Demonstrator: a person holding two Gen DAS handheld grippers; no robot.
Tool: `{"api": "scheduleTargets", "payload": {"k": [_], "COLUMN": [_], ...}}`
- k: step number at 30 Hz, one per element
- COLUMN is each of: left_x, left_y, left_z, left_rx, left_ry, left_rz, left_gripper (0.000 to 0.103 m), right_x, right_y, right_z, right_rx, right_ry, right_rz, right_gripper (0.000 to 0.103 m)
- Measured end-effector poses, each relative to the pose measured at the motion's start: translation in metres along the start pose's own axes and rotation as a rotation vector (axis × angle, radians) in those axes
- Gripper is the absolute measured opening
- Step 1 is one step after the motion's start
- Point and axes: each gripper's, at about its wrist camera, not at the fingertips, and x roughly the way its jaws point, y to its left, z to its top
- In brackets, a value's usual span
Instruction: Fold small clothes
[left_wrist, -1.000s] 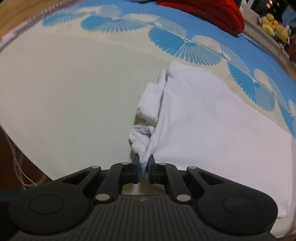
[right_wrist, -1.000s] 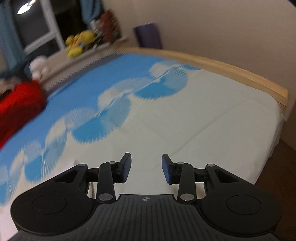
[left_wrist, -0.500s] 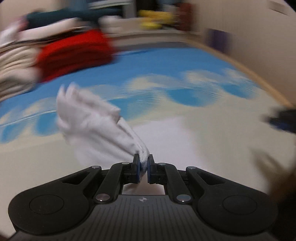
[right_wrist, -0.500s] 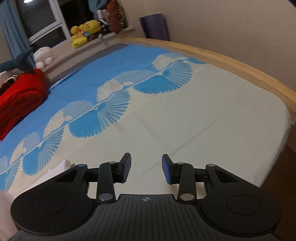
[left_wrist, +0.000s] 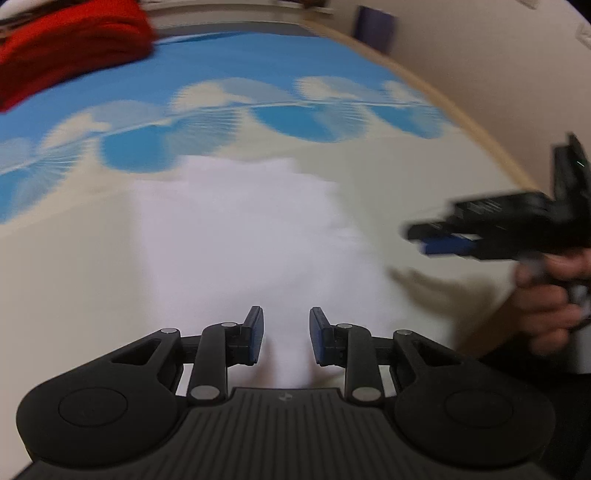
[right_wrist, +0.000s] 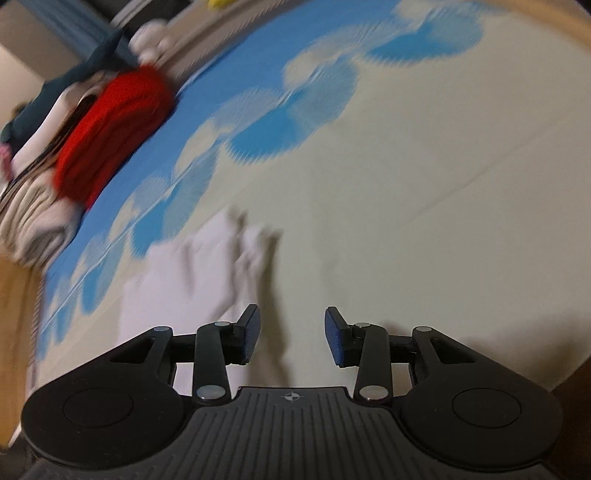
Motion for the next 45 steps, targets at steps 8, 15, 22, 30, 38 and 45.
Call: {"api": "scheduleTargets", "payload": {"k": [8, 15, 22, 30, 38, 45], "left_x": [0.014, 0.043, 0.049, 0.057, 0.045, 0.066], "left_y": [0.083, 0.094, 0.106, 0.088, 0.097, 0.073], "left_z": [-0.030, -0.038, -0.041, -0.046, -0.034, -0.037], "left_rx": [-0.160, -0.293, -0.372, -0.232, -0.363, -0.228], "left_ry": [0.040, 0.133, 0.145, 0.245, 0.143, 0.213], "left_rz": [-0.011, -0.085, -0.128, -0.070, -0.143, -0.115], "left_gripper": [0.037, 0.059, 0.063, 0.063, 0.069, 0.023], "right_x": [0.037, 0.043, -0.028, 0.017, 0.002, 0.031], "right_y": [0.035, 0.049, 0.053, 0.019, 0.029, 0.033], "right_z": [-0.027, -0.036, -0.016, -0.030, -0.024, -0.038], "right_rx": [-0.070, -0.142, -0.139, -0.090, -0.083, -0.152], "right_ry": [0.119, 0.083, -0.221, 0.043, -0.043, 0.125], "right_rz": [-0.014, -0.050, 0.150, -0.204, -0.088, -0.136], "right_gripper": [0.046, 0.011, 0.004, 0.029, 0.062, 0.064]}}
